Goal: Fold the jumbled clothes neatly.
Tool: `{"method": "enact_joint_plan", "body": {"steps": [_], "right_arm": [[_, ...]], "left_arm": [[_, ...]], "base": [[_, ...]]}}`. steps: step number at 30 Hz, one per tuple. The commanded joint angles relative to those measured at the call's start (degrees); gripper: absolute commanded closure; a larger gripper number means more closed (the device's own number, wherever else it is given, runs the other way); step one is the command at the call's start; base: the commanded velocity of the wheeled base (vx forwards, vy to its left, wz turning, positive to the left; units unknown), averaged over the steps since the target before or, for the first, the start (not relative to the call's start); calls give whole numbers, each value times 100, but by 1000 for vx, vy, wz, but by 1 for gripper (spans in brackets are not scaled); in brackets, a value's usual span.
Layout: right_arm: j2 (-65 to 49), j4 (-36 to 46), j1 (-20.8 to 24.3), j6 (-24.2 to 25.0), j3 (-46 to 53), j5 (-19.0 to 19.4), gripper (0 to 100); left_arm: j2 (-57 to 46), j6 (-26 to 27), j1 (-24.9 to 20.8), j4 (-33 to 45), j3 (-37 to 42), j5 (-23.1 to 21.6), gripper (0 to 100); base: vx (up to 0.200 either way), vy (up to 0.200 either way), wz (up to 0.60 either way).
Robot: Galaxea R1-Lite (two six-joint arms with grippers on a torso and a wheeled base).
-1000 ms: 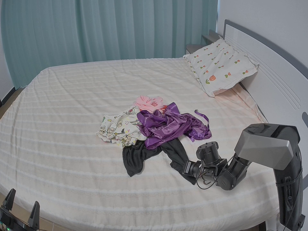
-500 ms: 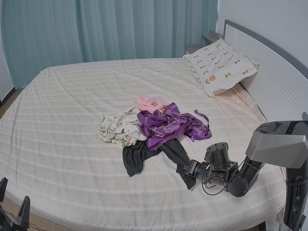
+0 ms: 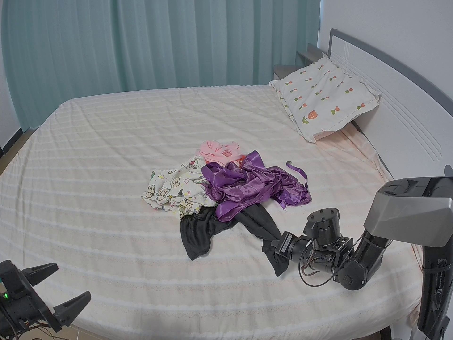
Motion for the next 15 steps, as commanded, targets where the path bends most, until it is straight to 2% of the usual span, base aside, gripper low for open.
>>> {"method": "enact_joint_plan", "body": {"steps": [1, 2, 7, 8, 10, 13, 15], "right_arm": [[-36, -173, -4, 42, 83, -28, 100], [-36, -173, -4, 42, 92, -28, 100], [-53, -182, -12, 51, 136, -37, 100], [-53, -182, -4, 51, 136, -37, 100], [-53, -287, -4, 51, 162, -37, 100], [-45, -393, -4, 42, 215, -37, 100], [-45, -401, -4, 42, 224, -37, 100]], "left_arm": [[2174, -70, -578, -422, -80, -113, 0], [2253, -88, -587, -474, -80, -113, 0], [4117, -571, -807, -1582, -133, -51, 0], [4160, -598, -816, -1617, -141, -51, 0], [4995, -1266, -1088, -2180, -308, 45, 0], [5804, -2066, -1422, -2610, -554, 353, 0], [5962, -2171, -1466, -2672, -616, 432, 0]], "base": [[0, 0, 0], [0, 0, 0], [0, 0, 0], [0, 0, 0], [0, 0, 0], [0, 0, 0], [0, 0, 0]]}}
